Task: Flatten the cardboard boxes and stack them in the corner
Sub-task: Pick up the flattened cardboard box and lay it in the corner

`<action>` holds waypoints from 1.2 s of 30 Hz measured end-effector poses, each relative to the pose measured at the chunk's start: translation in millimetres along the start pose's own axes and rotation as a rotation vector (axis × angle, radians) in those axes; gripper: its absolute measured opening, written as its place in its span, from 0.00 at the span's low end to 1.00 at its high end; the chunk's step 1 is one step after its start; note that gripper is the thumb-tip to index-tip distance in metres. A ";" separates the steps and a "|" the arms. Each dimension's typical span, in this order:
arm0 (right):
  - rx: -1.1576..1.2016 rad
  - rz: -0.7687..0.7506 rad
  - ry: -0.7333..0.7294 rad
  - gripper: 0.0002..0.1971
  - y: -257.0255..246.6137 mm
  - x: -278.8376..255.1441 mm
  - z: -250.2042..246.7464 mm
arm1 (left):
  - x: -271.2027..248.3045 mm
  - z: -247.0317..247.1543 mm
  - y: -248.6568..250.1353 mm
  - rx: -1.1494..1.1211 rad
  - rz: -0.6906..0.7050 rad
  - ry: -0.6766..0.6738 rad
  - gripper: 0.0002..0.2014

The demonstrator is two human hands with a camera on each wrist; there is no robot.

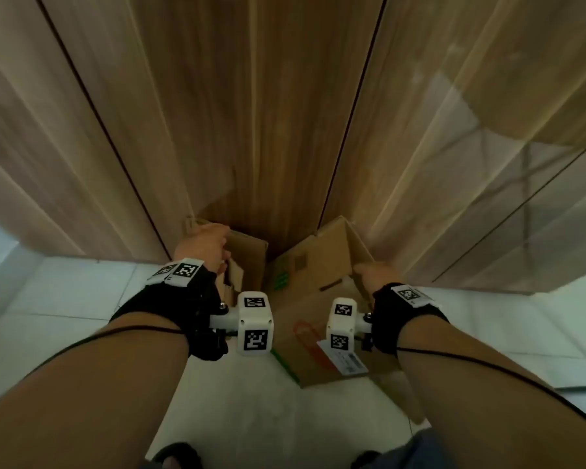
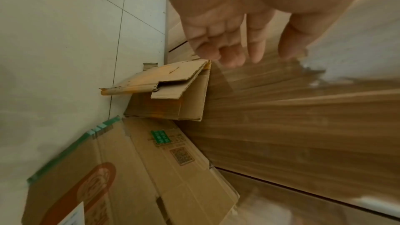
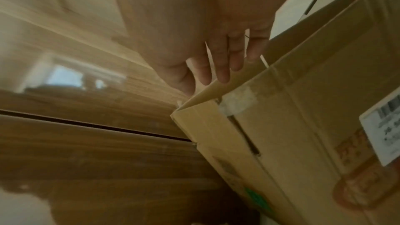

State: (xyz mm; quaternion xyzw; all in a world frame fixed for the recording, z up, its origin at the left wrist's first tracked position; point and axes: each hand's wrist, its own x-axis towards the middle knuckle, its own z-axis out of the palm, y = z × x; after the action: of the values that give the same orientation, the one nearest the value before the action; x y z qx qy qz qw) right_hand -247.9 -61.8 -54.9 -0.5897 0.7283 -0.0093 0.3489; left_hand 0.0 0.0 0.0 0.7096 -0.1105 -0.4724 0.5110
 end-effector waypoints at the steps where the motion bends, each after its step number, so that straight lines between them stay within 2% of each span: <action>1: -0.113 -0.026 -0.028 0.20 2.2 0.6 -1.7 | -0.3 2.7 -0.1 0.010 0.005 -0.006 0.05; 5: -0.153 0.040 -0.099 0.20 8.1 -5.1 7.1 | 4.1 8.0 -11.5 0.045 0.006 -0.022 0.07; 9: -0.124 0.109 -0.128 0.20 11.3 -7.2 22.5 | 4.4 8.8 -21.3 0.090 0.029 -0.036 0.05; 12: -0.035 0.112 -0.129 0.20 14.3 -8.7 31.2 | 2.3 6.9 -26.5 0.080 0.012 -0.049 0.06; 14: -0.069 0.115 -0.107 0.19 15.2 -9.4 32.8 | 0.9 6.7 -28.6 0.080 0.006 -0.056 0.06; 19: -0.113 0.021 -0.041 0.24 6.4 -24.1 16.7 | -10.0 9.3 -28.1 0.103 0.020 -0.070 0.04; 22: -0.120 -0.075 0.003 0.27 -1.6 -42.3 -2.9 | -23.2 9.2 -26.3 0.113 0.039 -0.097 0.06; 28: -0.118 -0.272 0.057 0.28 -22.5 -83.6 -44.5 | -53.1 3.2 -17.9 0.194 0.082 -0.118 0.06; 31: -0.122 -0.301 0.095 0.29 -34.0 -107.9 -65.2 | -64.1 -7.0 -15.5 0.287 0.149 -0.145 0.18; 33: -0.104 -0.328 0.100 0.30 -43.7 -126.1 -80.9 | -75.8 -16.5 -11.8 0.383 0.182 -0.154 0.22; 36: -0.077 -0.417 0.089 0.27 -60.2 -155.4 -102.8 | -92.4 -30.4 -4.2 0.539 0.241 -0.176 0.32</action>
State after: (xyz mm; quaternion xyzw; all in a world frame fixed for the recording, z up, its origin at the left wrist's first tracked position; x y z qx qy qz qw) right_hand -240.5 13.4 125.7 -0.7395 0.6051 -0.0792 0.2842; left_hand -26.4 79.9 49.0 0.7576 -0.3589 -0.4220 0.3452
